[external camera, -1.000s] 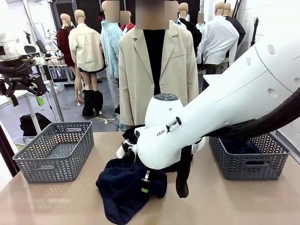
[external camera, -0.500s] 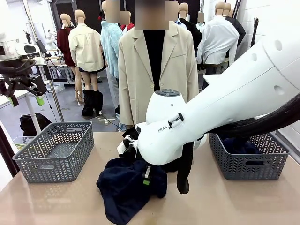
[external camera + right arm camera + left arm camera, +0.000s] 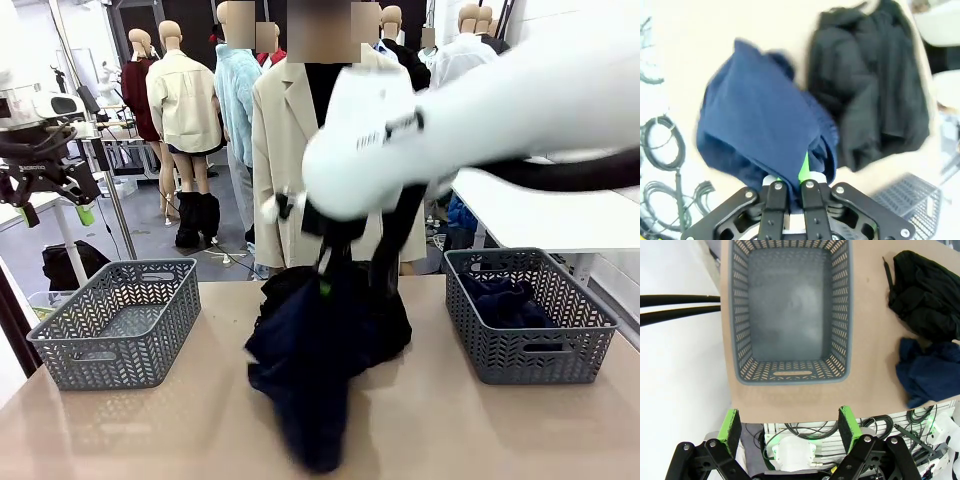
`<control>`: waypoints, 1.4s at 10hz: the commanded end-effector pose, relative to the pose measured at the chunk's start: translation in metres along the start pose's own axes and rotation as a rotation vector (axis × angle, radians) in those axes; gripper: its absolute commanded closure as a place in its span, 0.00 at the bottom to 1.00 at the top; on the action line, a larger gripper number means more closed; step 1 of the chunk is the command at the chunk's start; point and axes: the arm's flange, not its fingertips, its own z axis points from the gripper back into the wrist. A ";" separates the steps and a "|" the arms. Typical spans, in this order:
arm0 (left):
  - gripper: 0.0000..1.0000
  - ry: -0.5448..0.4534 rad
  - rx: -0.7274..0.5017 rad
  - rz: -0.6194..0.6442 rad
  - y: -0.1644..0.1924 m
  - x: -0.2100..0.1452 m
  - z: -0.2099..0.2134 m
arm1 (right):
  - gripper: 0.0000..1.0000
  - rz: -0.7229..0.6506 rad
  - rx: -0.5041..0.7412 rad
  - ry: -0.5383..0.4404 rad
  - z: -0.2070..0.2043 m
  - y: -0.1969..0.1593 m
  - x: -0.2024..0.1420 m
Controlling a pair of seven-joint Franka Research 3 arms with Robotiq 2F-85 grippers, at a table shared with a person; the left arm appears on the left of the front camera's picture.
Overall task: Sort the tops and bottoms.
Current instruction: Lift clothes from the center of the table with your right hand, then sort the clothes according to human instructions.
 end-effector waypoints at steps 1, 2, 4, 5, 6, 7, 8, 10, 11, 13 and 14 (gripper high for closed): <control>0.00 -0.011 -0.010 0.022 0.000 0.002 0.002 | 1.00 -0.132 -0.078 -0.002 0.052 -0.034 0.035; 0.00 -0.011 -0.010 0.022 0.000 0.002 0.002 | 1.00 -0.161 -0.084 -0.025 0.086 -0.042 0.044; 0.00 -0.011 -0.010 0.022 0.000 0.002 0.002 | 1.00 -0.277 -0.223 -0.048 0.143 -0.059 0.061; 0.00 -0.011 -0.010 0.022 0.000 0.002 0.002 | 1.00 -0.328 -0.264 -0.062 0.173 -0.071 0.068; 0.00 -0.011 -0.010 0.022 0.000 0.002 0.002 | 1.00 -0.361 -0.305 -0.076 0.202 -0.087 0.075; 0.00 -0.011 -0.010 0.022 0.000 0.002 0.002 | 1.00 -0.407 -0.306 -0.089 0.221 -0.101 0.079; 0.00 -0.011 -0.010 0.022 0.000 0.002 0.002 | 1.00 -0.452 -0.325 -0.064 0.235 -0.114 0.081; 0.00 -0.011 -0.010 0.022 0.000 0.002 0.002 | 1.00 -0.550 -0.314 -0.068 0.241 -0.123 0.070; 0.00 -0.011 -0.010 0.022 0.000 0.002 0.002 | 1.00 -0.457 -0.328 -0.091 0.237 -0.114 0.056; 0.00 -0.011 -0.010 0.022 0.000 0.002 0.002 | 1.00 -0.457 -0.328 -0.091 0.237 -0.114 0.056; 0.00 -0.011 -0.010 0.022 0.000 0.002 0.002 | 1.00 -0.457 -0.328 -0.091 0.237 -0.114 0.056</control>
